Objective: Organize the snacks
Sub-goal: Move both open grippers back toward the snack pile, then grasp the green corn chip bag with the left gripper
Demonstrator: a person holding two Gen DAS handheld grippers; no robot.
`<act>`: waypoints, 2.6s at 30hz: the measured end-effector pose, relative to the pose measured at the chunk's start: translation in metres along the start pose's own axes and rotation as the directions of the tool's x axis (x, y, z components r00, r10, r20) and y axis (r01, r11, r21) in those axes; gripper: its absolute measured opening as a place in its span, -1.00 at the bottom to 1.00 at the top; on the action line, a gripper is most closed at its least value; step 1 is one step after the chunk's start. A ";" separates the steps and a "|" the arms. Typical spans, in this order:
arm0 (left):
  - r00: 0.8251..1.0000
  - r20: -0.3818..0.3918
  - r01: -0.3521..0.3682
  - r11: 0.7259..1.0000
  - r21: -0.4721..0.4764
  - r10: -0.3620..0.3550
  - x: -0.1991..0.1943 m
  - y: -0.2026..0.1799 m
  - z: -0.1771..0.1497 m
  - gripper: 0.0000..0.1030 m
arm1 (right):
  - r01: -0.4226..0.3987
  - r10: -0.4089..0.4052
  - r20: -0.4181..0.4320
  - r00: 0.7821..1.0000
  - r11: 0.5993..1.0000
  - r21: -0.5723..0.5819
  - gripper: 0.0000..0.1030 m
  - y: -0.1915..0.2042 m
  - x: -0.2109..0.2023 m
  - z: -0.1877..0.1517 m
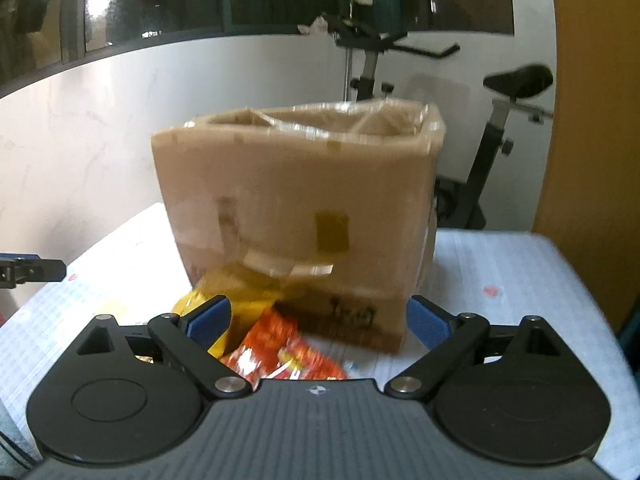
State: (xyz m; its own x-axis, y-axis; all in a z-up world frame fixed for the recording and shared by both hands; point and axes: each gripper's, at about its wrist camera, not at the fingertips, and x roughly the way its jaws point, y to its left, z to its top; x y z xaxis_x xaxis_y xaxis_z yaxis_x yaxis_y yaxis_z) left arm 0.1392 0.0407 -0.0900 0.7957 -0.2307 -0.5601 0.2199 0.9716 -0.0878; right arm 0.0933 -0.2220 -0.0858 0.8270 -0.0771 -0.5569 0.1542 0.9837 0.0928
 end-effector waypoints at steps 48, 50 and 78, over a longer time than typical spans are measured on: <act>0.947 -0.258 0.195 0.981 -0.004 -0.189 0.026 -0.050 -0.055 0.65 | -0.021 0.021 -0.217 0.976 1.000 0.000 0.66 0.003 -0.003 -0.090; 0.942 -0.272 0.199 0.980 -0.021 -0.197 0.030 -0.049 -0.057 0.65 | -0.028 0.026 -0.224 0.974 1.000 -0.006 0.64 0.004 0.000 -0.092; 0.942 -0.286 0.208 0.975 0.079 -0.177 0.053 -0.075 -0.064 0.88 | -0.052 0.038 -0.246 0.969 0.997 -0.053 0.52 0.014 0.012 -0.099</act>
State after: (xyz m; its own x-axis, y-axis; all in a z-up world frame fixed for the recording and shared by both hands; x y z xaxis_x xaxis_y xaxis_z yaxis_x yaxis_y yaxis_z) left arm 0.1283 -0.0413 -0.1659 0.5491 -0.3742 -0.7473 0.4244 0.8952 -0.1364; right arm 0.0525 -0.1927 -0.1726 0.6740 0.0023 -0.7387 0.0818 0.9936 0.0778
